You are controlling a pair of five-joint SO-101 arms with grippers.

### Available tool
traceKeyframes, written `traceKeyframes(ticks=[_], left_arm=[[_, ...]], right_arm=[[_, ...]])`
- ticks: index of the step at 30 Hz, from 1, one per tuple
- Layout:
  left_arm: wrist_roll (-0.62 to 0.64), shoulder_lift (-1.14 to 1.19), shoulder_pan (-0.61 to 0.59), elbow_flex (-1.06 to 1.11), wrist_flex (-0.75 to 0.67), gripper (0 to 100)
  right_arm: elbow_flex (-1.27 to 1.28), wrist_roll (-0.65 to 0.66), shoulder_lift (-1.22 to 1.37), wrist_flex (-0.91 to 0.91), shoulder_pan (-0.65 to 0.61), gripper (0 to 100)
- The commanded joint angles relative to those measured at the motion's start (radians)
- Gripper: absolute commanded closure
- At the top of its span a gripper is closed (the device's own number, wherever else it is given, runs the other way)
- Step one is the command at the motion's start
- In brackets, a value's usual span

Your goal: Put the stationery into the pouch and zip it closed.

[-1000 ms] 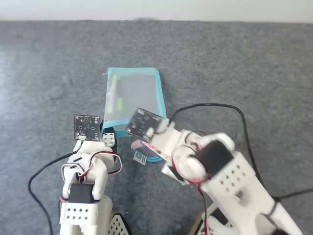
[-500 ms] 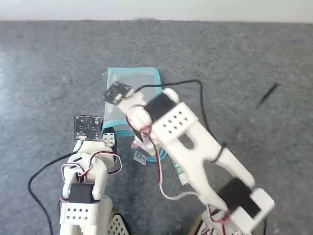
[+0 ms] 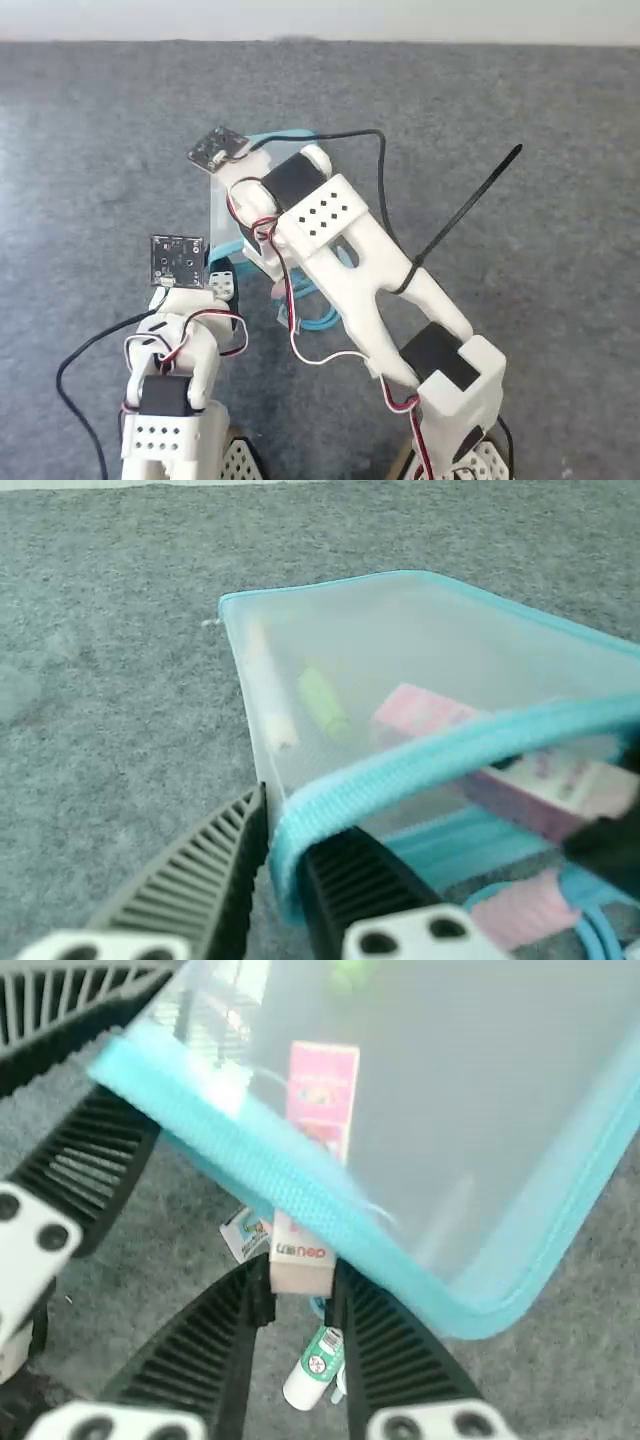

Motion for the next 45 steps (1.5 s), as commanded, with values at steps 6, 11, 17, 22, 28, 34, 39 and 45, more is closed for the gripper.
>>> traceKeyframes(ticks=[6, 11, 17, 22, 28, 34, 39, 45], left_arm=[[-0.008, -0.011, 0.006, -0.01, -0.032, 99], [-0.008, -0.011, 0.006, -0.01, -0.029, 99], [-0.008, -0.011, 0.006, -0.01, -0.031, 99], [-0.008, -0.011, 0.006, -0.008, -0.028, 99], [-0.008, -0.011, 0.006, -0.008, -0.028, 99], [-0.008, -0.012, 0.006, -0.015, -0.028, 99], [-0.018, -0.012, 0.006, -0.018, -0.028, 99], [-0.032, -0.012, 0.006, -0.018, -0.032, 99]], right_arm=[[-0.075, -0.009, -0.05, 0.018, 0.001, 75.7], [-0.072, -0.008, -0.117, 0.042, 0.016, 75.7], [0.04, 0.055, -0.245, 0.045, 0.131, 75.7], [0.311, 0.115, -0.398, -0.048, 0.154, 75.7], [0.789, 0.124, -0.654, -0.305, 0.156, 75.7], [1.142, 0.124, -0.865, -0.418, 0.159, 75.7], [1.217, 0.127, -0.961, -0.443, 0.205, 75.7], [1.263, 0.192, -0.947, -0.469, 0.3, 75.7]])
